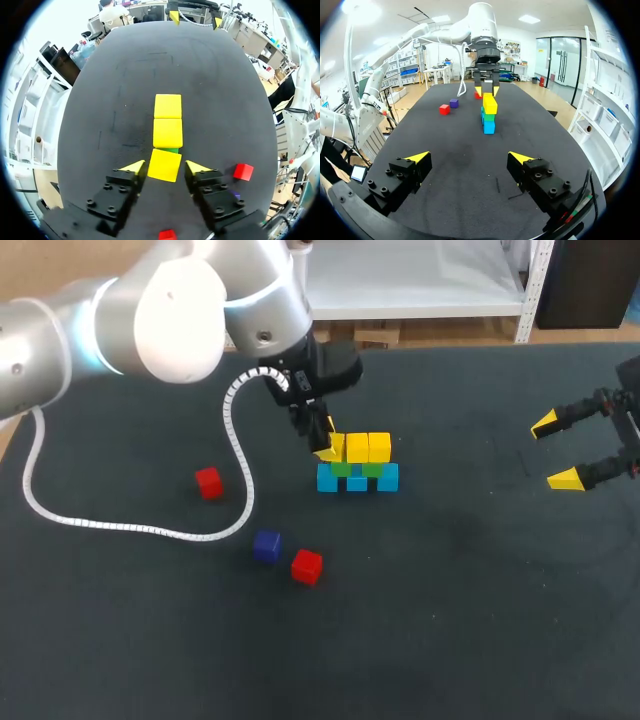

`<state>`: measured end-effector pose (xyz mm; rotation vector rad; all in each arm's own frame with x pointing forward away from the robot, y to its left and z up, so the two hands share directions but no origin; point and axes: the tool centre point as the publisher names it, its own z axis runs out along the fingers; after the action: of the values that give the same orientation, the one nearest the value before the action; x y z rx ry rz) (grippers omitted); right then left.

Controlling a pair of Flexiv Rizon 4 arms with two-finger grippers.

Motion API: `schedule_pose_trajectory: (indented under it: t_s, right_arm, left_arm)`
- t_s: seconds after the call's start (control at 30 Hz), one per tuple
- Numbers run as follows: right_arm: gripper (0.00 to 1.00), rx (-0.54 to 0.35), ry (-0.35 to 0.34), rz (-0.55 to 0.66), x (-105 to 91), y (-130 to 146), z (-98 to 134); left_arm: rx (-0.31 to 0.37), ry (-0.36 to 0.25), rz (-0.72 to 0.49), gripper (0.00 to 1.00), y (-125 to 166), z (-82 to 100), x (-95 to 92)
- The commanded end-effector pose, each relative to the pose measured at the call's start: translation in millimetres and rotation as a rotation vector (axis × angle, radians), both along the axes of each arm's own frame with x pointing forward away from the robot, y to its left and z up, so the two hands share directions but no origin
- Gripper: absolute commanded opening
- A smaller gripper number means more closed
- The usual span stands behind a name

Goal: Place the blue cubes, place green cubes on the blue cubes, place the yellow cubes on the green cubes, then place the red cubes on the yellow cubes, and place purple cube on the red cubes.

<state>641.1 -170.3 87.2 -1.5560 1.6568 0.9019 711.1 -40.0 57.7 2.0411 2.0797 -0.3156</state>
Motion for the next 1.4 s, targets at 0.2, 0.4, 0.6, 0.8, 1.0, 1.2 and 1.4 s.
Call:
schedule_pose_trajectory:
  t_s: [0.2, 0.4, 0.6, 0.8, 1.0, 1.2, 1.4]
  right_arm:
    - [1.0, 0.002, -0.001, 0.001, 0.7, 0.2, -0.7]
    - [1.0, 0.002, -0.001, 0.001, 0.7, 0.2, -0.7]
    - [1.0, 0.002, -0.001, 0.001, 0.7, 0.2, -0.7]
    - [1.0, 0.002, -0.001, 0.001, 0.7, 0.2, -0.7]
    - [1.0, 0.002, -0.001, 0.001, 0.7, 0.2, -0.7]
    - [1.0, 0.002, -0.001, 0.001, 0.7, 0.2, -0.7]
    - [1.0, 0.002, -0.001, 0.001, 0.7, 0.2, -0.7]
  left_arm:
    - [0.003, 0.007, -0.004, 0.76, -1.3, 0.4, 3.6]
    - [0.002, 0.001, 0.007, 0.93, 6.5, 5.7, 3.2]
    - [0.015, -0.014, 0.026, 0.41, 27.1, 8.4, -2.6]
    - [0.03, -0.015, 0.04, 0.0, 40.3, 6.5, -4.8]
    - [0.024, -0.013, 0.034, 0.0, 37.2, 3.7, -4.0]
    - [0.017, -0.01, 0.017, 0.0, 29.7, 1.4, -3.4]
    - [0.013, 0.0, 0.013, 0.0, 27.2, -0.7, -2.7]
